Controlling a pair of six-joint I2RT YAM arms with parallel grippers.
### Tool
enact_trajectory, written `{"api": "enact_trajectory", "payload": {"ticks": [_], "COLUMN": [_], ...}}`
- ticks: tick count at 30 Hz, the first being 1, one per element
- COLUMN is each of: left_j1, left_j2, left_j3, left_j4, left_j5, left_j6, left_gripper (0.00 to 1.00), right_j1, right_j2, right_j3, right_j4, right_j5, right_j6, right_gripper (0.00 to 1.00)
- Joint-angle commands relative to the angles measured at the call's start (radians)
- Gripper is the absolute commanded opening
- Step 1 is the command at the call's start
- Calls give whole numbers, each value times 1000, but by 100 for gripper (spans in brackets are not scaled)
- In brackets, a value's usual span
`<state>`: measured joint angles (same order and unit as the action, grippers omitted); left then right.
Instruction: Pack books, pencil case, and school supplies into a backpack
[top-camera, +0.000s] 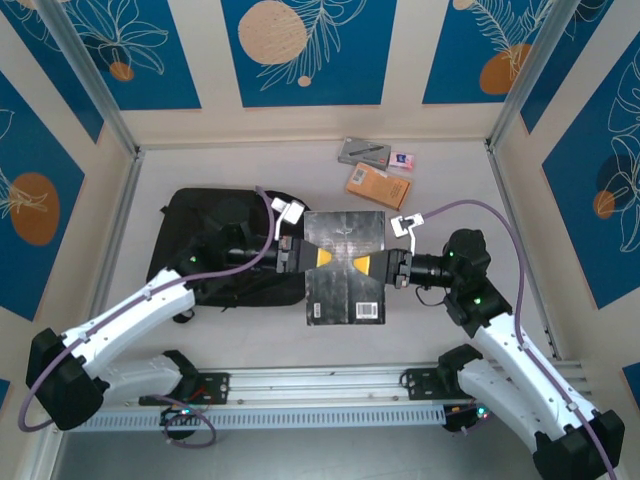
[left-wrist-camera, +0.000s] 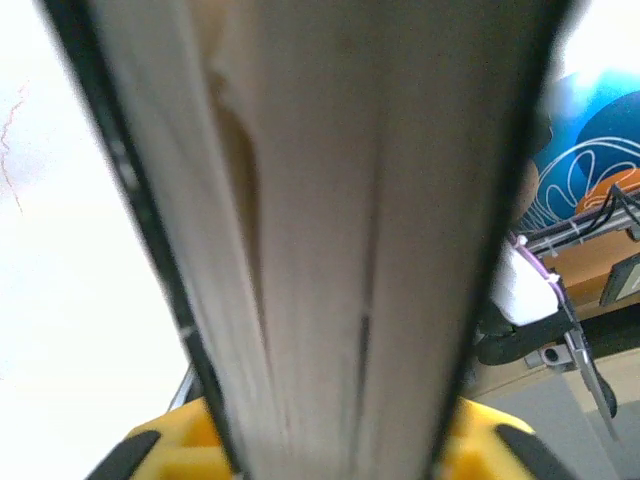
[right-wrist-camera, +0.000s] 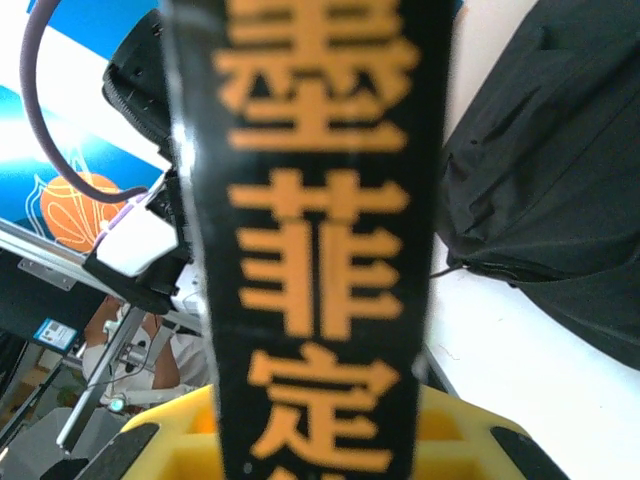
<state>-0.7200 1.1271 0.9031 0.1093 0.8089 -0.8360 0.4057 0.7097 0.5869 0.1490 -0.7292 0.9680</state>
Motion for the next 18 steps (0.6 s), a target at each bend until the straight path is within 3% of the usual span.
{"api": "enact_trajectory", "payload": {"ticks": [1,2,5,8,10,14,18], "left_j1": [6,6,7,7,7,6,3], "left_j2": [-29,-33,-56,-108,-150,-248,-312], "left_j3": [-24,-26,-25,-31,-44,-110,-159], "left_j4": [103,105,103,92,90,199,286], "left_j5": [25,14,-32,-134,-241,-461,-611], "left_j6": [-23,-23,-20,-11,-20,-108,-176], "left_gripper": [3,0,0,0,0,0,0], "right_j1": [-7,-6,2,27,59,135,206], "right_j2": [-16,-14,-19,-38,-54,-55,-23], "right_j3": [23,19,-2,-74,-118,-159,-204], "right_j4": [28,33,64,166,232,313,469], "right_j5": [61,69,100,170,246,387,511], "right_j6": [-9,-3,23,104,155,218,315], "right_gripper": [0,5,48,72,80,86,89]}}
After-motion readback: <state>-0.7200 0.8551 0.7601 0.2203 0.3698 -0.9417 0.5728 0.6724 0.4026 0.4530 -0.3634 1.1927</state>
